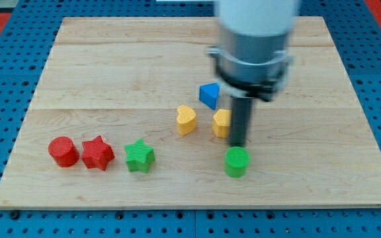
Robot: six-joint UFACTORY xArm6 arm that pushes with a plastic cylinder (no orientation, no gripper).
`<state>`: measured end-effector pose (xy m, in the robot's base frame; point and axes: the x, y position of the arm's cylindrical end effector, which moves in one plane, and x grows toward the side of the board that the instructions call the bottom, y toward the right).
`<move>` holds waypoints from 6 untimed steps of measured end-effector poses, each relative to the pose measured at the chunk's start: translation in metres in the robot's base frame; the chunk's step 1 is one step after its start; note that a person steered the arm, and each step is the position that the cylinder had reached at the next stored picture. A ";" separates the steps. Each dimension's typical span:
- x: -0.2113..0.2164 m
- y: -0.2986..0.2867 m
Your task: Push the green circle closer to the green star
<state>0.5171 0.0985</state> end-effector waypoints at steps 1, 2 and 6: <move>0.005 0.021; 0.027 0.019; 0.072 -0.066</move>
